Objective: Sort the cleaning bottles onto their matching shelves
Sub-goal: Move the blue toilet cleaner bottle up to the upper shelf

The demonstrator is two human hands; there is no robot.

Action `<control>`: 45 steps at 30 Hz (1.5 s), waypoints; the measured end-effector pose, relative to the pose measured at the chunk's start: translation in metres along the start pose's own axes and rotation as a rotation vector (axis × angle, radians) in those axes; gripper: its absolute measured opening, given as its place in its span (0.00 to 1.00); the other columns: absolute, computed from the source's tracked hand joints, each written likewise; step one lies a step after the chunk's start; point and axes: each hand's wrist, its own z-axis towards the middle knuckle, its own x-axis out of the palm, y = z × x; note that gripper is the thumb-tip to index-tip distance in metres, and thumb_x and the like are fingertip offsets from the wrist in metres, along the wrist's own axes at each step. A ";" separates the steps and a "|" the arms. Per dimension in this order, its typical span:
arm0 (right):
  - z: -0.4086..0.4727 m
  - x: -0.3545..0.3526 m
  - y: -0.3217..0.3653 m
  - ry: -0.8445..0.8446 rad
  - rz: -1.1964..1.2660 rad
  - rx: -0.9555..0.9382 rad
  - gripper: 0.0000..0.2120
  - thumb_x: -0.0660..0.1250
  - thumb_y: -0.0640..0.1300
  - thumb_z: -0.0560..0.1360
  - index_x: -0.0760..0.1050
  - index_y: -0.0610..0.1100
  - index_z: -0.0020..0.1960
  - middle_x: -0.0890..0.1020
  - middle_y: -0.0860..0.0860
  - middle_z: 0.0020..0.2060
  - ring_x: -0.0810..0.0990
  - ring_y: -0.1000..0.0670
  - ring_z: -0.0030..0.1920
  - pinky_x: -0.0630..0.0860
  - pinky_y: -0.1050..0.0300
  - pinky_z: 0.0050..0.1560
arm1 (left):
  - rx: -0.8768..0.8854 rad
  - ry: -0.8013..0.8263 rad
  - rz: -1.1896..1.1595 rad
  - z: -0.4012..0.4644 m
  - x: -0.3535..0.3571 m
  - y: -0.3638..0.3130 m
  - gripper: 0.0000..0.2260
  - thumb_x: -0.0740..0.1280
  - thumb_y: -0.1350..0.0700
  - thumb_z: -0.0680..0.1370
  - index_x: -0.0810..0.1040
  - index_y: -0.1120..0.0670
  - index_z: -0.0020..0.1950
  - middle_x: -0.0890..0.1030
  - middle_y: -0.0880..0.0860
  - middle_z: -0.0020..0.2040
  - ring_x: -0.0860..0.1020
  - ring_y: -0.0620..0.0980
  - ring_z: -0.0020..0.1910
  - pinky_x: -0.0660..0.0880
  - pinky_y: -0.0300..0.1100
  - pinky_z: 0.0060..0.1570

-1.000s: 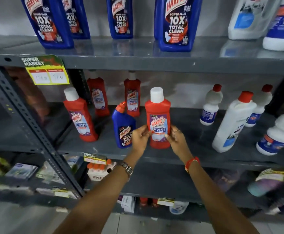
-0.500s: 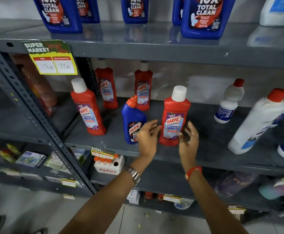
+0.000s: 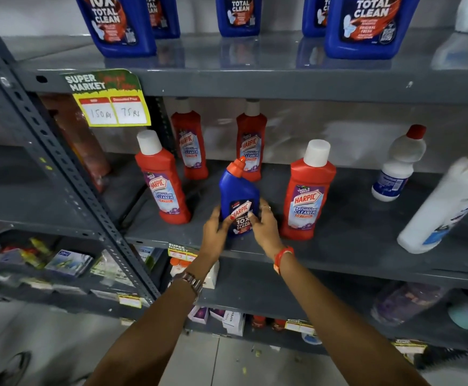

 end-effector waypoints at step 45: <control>0.014 -0.090 0.314 -0.222 0.156 -0.553 0.20 0.68 0.36 0.71 0.70 0.36 0.62 0.79 0.39 0.58 0.79 0.46 0.56 0.75 0.55 0.60 | 0.398 -0.180 -0.119 0.086 -0.083 -0.320 0.11 0.60 0.61 0.78 0.73 0.62 0.59 0.79 0.61 0.58 0.78 0.56 0.56 0.76 0.53 0.58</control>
